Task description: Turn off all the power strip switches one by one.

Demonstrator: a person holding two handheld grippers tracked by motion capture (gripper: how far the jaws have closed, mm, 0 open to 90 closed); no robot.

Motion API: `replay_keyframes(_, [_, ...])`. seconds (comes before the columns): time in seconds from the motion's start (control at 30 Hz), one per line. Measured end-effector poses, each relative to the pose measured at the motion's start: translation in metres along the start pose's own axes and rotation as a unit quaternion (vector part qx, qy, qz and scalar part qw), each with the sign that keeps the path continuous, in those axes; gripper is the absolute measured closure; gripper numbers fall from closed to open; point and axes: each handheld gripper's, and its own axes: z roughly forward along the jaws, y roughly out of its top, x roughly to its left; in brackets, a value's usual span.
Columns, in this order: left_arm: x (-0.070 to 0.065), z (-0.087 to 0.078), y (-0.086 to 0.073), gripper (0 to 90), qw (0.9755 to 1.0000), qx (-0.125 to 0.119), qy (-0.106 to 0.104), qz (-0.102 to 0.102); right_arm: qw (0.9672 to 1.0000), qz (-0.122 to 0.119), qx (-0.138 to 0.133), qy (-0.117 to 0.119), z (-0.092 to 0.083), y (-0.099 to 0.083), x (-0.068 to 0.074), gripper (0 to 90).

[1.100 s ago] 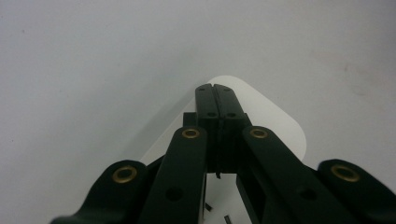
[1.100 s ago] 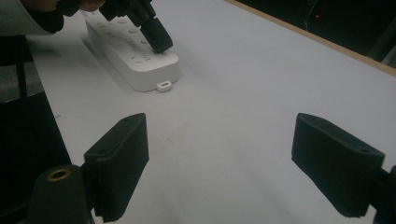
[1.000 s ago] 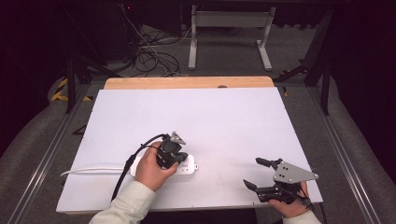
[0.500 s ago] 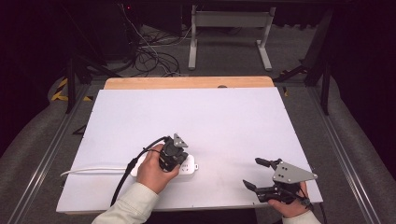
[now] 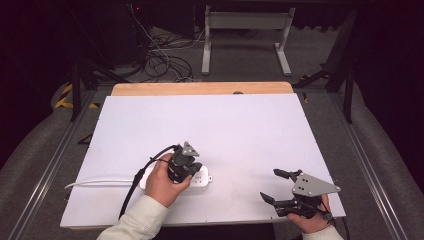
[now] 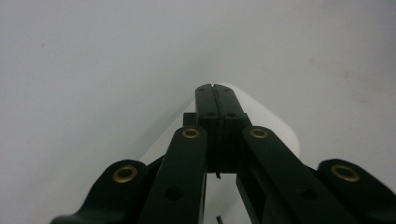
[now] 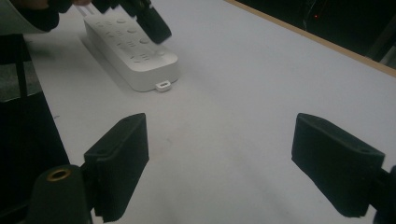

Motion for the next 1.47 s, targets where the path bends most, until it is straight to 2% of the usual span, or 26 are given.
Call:
replay_keyframes(0.1, [0.003,-0.028,0.007,89.6,0.9987,-0.045,-0.024,0.002,1.0000,0.005,-0.001,0.000,0.000,-0.001,-0.002,19.4])
replay_keyframes(0.13, [0.002,-0.033,0.007,82.0,0.9982,-0.055,-0.022,0.001,1.0000,0.005,-0.001,0.000,0.000,-0.002,-0.002,19.4])
replay_keyframes(0.27, [-0.001,-0.041,0.005,78.3,0.9979,-0.062,-0.017,0.009,1.0000,0.003,0.000,-0.001,0.000,-0.001,-0.001,19.4])
replay_keyframes(0.4, [-0.001,-0.048,0.000,63.2,0.9967,-0.076,-0.024,0.013,1.0000,0.006,-0.004,-0.004,-0.002,-0.001,-0.001,19.4])
replay_keyframes(0.43, [0.002,-0.058,-0.005,58.9,0.9953,-0.092,-0.029,0.007,1.0000,0.007,-0.004,-0.005,-0.002,-0.001,-0.002,19.3])
replay_keyframes(0.47, [0.004,-0.064,-0.009,55.4,0.9941,-0.106,-0.023,0.012,0.9999,0.009,-0.005,-0.005,-0.003,-0.002,-0.002,19.3])
replay_keyframes(0.5, [0.004,-0.064,-0.009,54.7,0.9941,-0.106,-0.023,0.012,0.9999,0.011,-0.006,-0.005,-0.003,-0.002,-0.003,19.3])
replay_keyframes(0.53, [0.009,-0.074,-0.019,53.4,0.9907,-0.133,-0.012,0.026,0.9999,0.013,-0.008,-0.004,-0.003,-0.002,-0.003,19.3])
replay_keyframes(0.6, [0.014,-0.081,-0.031,41.2,0.9893,-0.143,-0.003,0.029,0.9998,0.015,-0.010,-0.004,-0.004,-0.002,-0.004,19.3])
replay_keyframes(0.63, [0.015,-0.084,-0.036,37.4,0.9888,-0.147,0.002,0.029,0.9998,0.016,-0.010,-0.003,-0.004,-0.003,-0.004,19.3])
replay_keyframes(0.67, [0.017,-0.087,-0.042,38.1,0.9874,-0.156,0.002,0.030,0.9998,0.017,-0.010,-0.002,-0.004,-0.003,-0.005,19.3])
replay_keyframes(0.73, [0.021,-0.093,-0.055,36.5,0.9830,-0.180,0.006,0.033,0.9997,0.019,-0.012,-0.002,-0.004,-0.003,-0.005,19.3])
replay_keyframes(0.8, [0.024,-0.098,-0.067,29.9,0.9786,-0.202,0.015,0.038,0.9997,0.020,-0.012,-0.002,-0.004,-0.003,-0.006,19.3])
replay_keyframes(0.87, [0.027,-0.102,-0.080,26.2,0.9749,-0.219,0.014,0.041,0.9996,0.024,-0.013,-0.001,-0.004,-0.003,-0.006,19.3])
replay_keyframes(0.93, [0.030,-0.105,-0.095,25.1,0.9741,-0.223,0.017,0.033,0.9996,0.024,-0.013,-0.002,-0.004,-0.003,-0.006,19.3])
replay_keyframes(1.03, [0.037,-0.108,-0.115,23.4,0.9715,-0.236,0.020,0.018,0.9995,0.028,-0.016,0.001,-0.004,-0.004,-0.007,19.3])
replay_keyframes(1.13, [0.043,-0.110,-0.131,20.9,0.9709,-0.238,0.026,0.014,0.9995,0.027,-0.017,0.001,-0.004,-0.004,-0.008,19.3])
replay_keyframes(1.17, [0.043,-0.110,-0.131,19.6,0.9709,-0.238,0.026,0.014,0.9994,0.029,-0.017,0.002,-0.004,-0.005,-0.008,19.3])
replay_keyframes(1.2, [0.045,-0.111,-0.142,18.8,0.9707,-0.236,0.043,0.020,0.9994,0.031,-0.018,0.002,-0.004,-0.005,-0.008,19.3])
replay_keyframes(1.27, [0.047,-0.112,-0.152,17.2,0.9714,-0.232,0.048,0.017,0.9993,0.034,-0.018,0.002,-0.004,-0.005,-0.009,19.3])
replay_keyframes(1.33, [0.050,-0.113,-0.161,16.0,0.9707,-0.235,0.049,-0.003,0.9992,0.036,-0.018,0.003,-0.004,-0.006,-0.010,19.3])
replay_keyframes(1.47, [0.054,-0.115,-0.170,11.2,0.9688,-0.242,0.050,-0.011,0.9990,0.041,-0.018,0.004,-0.003,-0.006,-0.011,19.3])
